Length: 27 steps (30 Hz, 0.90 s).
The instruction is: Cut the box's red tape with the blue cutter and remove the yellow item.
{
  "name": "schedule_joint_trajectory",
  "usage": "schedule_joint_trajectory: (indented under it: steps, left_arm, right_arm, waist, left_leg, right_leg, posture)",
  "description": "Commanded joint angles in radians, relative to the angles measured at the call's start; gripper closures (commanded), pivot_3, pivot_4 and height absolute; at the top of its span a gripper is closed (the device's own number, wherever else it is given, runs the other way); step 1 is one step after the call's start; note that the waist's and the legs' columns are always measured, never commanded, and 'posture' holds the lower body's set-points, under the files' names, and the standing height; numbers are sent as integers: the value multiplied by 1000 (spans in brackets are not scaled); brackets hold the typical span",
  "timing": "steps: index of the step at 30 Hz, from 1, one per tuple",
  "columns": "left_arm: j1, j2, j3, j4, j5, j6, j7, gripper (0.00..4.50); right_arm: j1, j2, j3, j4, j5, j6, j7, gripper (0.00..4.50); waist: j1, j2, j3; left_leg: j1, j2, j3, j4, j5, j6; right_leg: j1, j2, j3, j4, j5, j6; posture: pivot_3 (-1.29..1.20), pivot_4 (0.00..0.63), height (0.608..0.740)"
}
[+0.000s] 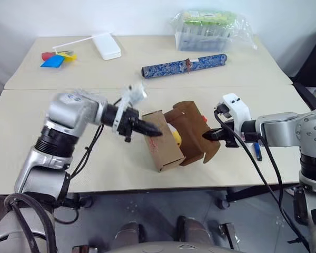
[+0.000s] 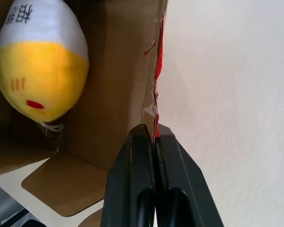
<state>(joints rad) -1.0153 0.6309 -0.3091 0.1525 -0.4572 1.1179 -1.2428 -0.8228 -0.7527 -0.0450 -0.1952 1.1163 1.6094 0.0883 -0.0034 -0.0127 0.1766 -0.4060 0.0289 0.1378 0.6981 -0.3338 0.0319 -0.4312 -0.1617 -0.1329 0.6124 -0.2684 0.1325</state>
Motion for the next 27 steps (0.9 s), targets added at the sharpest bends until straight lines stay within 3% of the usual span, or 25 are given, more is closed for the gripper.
schedule_joint_trajectory:
  steps: [1,6,17,27]
  left_arm:
    - [-6,12,-13,-42,4,-22,-9,4500]
    - [7,15,-66,-3,61,-76,5,4500]
    - [69,115,-109,22,126,-135,23,4500]
    - [123,146,-91,-7,133,-112,67,4500]
  right_arm:
    - [-32,-3,-31,-17,-4,5,8,4467]
    - [-32,-9,-27,-17,2,5,5,4467]
    - [-43,-65,-58,13,70,5,-55,4467]
    - [37,-1,-142,70,139,5,-155,4467]
  waist:
    - [0,0,0]
    - [3,0,0]
    - [6,1,-1]
    - [16,4,-3]
  left_leg:
    - [0,0,0,0,0,0]
    - [0,0,0,1,0,0]
    - [3,0,0,2,0,0]
    - [4,1,-1,3,1,1]
  right_leg:
    - [0,0,0,0,0,0]
    - [1,0,0,0,0,0]
    - [4,-1,1,0,0,0]
    - [5,-3,2,1,0,0]
  posture:
    - [0,150,740]
    - [0,150,740]
    - [0,150,740]
    - [0,150,740]
